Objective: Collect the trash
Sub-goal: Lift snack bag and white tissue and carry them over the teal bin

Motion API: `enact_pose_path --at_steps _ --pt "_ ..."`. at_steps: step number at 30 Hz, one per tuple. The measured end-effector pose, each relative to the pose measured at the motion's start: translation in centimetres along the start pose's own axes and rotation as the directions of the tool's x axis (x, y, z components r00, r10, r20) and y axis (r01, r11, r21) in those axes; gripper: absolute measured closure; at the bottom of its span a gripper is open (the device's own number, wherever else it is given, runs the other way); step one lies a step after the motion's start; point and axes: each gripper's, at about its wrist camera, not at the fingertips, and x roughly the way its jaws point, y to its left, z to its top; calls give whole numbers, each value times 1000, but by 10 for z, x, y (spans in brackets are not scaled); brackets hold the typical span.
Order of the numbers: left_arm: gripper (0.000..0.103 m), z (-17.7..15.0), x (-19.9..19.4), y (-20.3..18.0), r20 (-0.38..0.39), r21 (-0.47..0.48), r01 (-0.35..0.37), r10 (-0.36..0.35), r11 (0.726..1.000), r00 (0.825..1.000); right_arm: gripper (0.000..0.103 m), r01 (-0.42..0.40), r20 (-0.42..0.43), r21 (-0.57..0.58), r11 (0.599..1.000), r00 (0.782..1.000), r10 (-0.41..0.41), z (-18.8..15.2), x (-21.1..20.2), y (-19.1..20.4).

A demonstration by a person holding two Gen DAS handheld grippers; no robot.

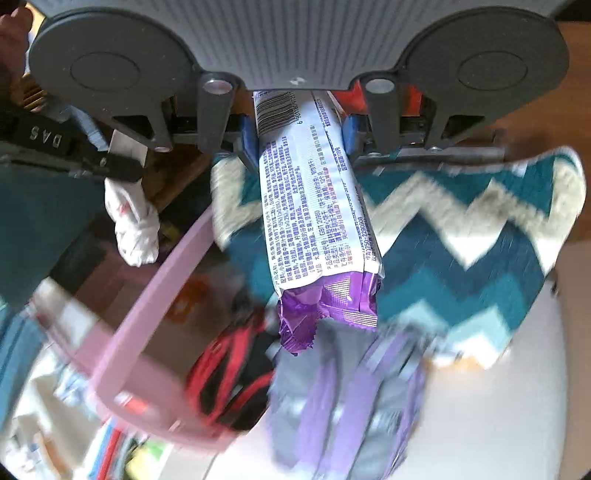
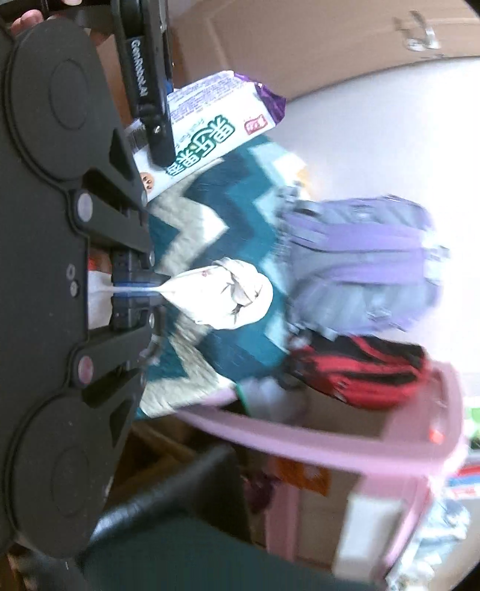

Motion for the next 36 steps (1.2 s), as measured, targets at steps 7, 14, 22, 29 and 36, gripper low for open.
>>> enact_pose_path --at_steps 7,14,22,29,36 --pt "60 45 -48 -58 135 86 107 -118 991 984 102 49 180 -7 999 983 -46 37 -78 -25" --pt "60 98 -84 -143 214 222 203 -251 954 944 102 145 307 18 989 941 -143 77 -144 -70" --pt "60 150 -94 -251 219 351 308 -398 884 891 102 286 307 95 954 903 -301 114 -194 -151" --pt "60 171 -66 -339 147 385 400 -483 832 863 102 371 211 157 915 893 -398 117 -193 -222" --pt "60 162 -16 -414 3 407 460 -505 789 863 102 389 60 169 906 913 -403 113 -163 -267"
